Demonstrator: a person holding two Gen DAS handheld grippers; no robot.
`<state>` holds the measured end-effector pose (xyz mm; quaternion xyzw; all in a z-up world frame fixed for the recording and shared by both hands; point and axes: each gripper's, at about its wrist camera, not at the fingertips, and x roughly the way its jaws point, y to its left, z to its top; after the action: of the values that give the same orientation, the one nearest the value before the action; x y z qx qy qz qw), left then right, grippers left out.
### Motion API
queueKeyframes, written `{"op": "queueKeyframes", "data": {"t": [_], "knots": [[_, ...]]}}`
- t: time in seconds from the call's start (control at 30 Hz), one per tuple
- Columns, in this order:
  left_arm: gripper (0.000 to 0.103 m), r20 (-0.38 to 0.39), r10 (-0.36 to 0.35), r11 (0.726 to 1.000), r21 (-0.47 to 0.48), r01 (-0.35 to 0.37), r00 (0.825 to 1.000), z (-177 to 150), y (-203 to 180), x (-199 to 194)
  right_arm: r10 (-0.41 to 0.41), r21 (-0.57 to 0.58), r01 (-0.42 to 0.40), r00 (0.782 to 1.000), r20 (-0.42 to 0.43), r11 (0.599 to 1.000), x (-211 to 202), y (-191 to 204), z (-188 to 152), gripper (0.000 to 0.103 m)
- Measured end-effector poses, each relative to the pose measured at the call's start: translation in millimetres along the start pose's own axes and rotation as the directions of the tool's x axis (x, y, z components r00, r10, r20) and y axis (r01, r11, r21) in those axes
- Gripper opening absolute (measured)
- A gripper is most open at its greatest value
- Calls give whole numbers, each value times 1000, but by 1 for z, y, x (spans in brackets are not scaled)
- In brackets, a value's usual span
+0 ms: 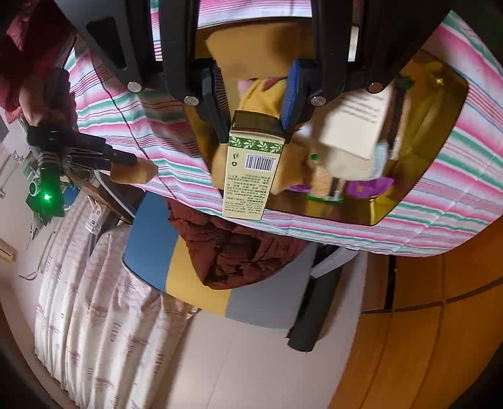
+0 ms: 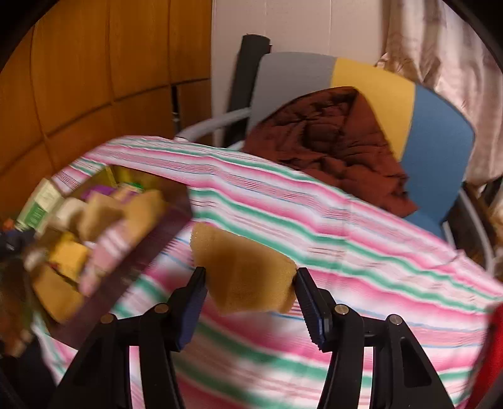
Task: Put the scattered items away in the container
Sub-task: 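Carry the green box and tan sponge over the tin with both tools, then open both tools to drop the green box and sponge into the tin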
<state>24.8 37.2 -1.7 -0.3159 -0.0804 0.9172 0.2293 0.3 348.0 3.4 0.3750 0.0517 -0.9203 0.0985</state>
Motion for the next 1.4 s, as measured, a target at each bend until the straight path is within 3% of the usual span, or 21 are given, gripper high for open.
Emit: {"op": "queueKeyframes", "data": {"t": [0.13,0.3,0.5,0.93,1.4], "knots": [[31,5,16,999,30,-16,1000,-2,7,-8,94,17,-94,996,-6,995,-2,39,1,58],[31,11,29,1000,-12,-29,1000,3,30,-15,173,2,-173,985,-13,985,-4,86,1,58],[31,-2,42,997,-60,-42,999,19,61,-10,186,-26,-187,982,-17,982,1,123,13,58],[31,-97,47,995,-84,-55,994,68,86,35,167,99,-161,985,-51,982,56,132,85,59],[31,-260,98,991,-67,-119,961,87,113,96,145,140,-131,984,-102,982,104,131,104,62]]}}
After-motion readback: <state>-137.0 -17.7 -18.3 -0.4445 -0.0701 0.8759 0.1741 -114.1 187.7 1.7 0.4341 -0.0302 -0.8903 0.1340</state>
